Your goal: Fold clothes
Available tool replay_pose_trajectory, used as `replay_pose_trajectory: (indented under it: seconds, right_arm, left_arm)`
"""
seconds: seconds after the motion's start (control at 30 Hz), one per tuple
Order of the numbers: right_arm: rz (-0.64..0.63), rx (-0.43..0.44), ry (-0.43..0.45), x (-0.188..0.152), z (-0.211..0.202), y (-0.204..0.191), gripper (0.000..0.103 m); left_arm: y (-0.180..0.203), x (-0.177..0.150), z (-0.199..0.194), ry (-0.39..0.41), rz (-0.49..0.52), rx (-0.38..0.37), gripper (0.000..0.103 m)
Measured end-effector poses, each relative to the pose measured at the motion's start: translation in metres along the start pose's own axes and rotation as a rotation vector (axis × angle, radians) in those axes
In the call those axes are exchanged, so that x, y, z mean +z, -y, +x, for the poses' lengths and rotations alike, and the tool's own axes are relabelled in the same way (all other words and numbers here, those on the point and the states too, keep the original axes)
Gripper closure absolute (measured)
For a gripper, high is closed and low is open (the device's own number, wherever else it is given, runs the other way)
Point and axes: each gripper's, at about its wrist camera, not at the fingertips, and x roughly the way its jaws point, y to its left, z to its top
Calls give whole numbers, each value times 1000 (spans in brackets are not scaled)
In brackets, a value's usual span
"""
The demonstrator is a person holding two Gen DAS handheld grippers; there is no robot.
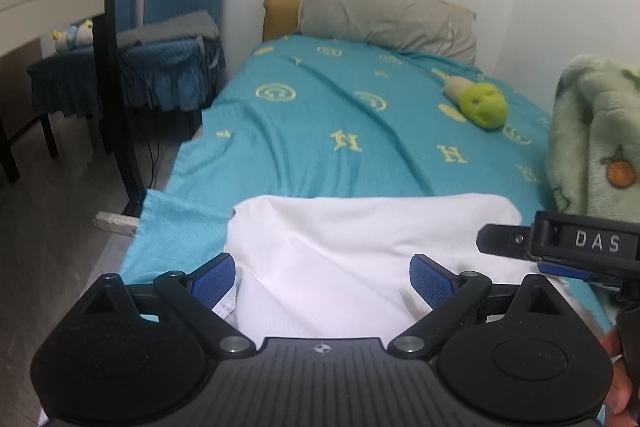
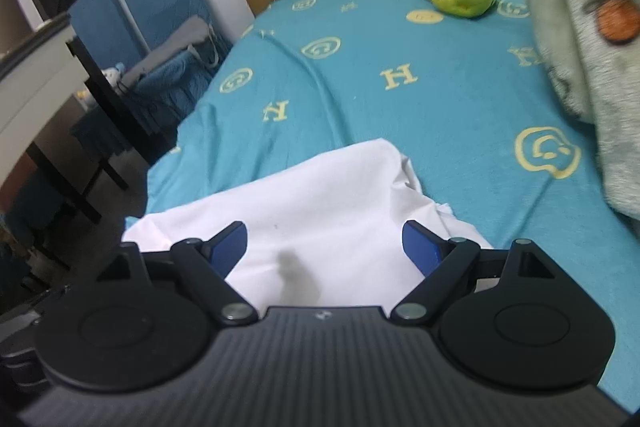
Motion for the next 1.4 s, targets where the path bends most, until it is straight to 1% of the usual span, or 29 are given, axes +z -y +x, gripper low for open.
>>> replay_pose_trajectory:
  seconds: [0.1,0.2,0.27,0.33,0.37,0.43,0.53,0.8,0.83,0.93,1.0,1.07,1.2,1.23,1.4]
  right_arm:
    - [-14,-16,10,-9,-22,0,17]
    - [-32,-38,15,-20,-40,-1,17]
    - [-48,-59,3,-27,-44,-2,17]
    - [-66,-87,-41,-35,-36,-3,17]
    - [-70,-96,-69,-39,-31,-2,17]
    - [-72,-102,-89,-41,-26,-2,17]
    - [-79,-109,-102,-43,-22,-2,17]
    - [-90,-119,-121,-51,-15,-1,17]
    - [-92,-120,-122,-51,-15,-1,17]
    - [-96,-122,-124,-50,-14,-1,17]
    - [-97,-122,-124,-50,-14,-1,17]
    - [-97,-123,-124,-50,-15,-2,17]
    - [-96,-124,-123,-50,-14,-2,17]
    - [-96,-125,-123,-50,-14,-2,17]
    - [-93,-128,-125,-51,-13,-2,17]
  left_arm:
    - [2,-6,-22,1,14,0,7]
    - [2,-16,-38,-29,10,14,7]
    - [0,-22,-37,-83,-5,28,7]
    - [-1,-26,-29,-145,-17,27,7]
    - [-3,-28,-26,-161,-28,23,7]
    - [-7,-30,-21,-194,-52,15,8]
    - [-20,-32,-26,-231,-158,-24,10]
    - [-43,-47,-66,-257,-380,-149,9]
    - [-46,-50,-69,-261,-409,-161,7]
    - [-57,-59,-64,-309,-531,-204,6]
    - [-65,-68,-52,-376,-626,-231,6]
    - [-73,-78,-44,-418,-719,-272,6]
    - [-81,-87,-22,-426,-830,-287,7]
    - [-82,-89,-20,-418,-852,-296,7]
    - [-85,-94,-16,-375,-902,-340,8]
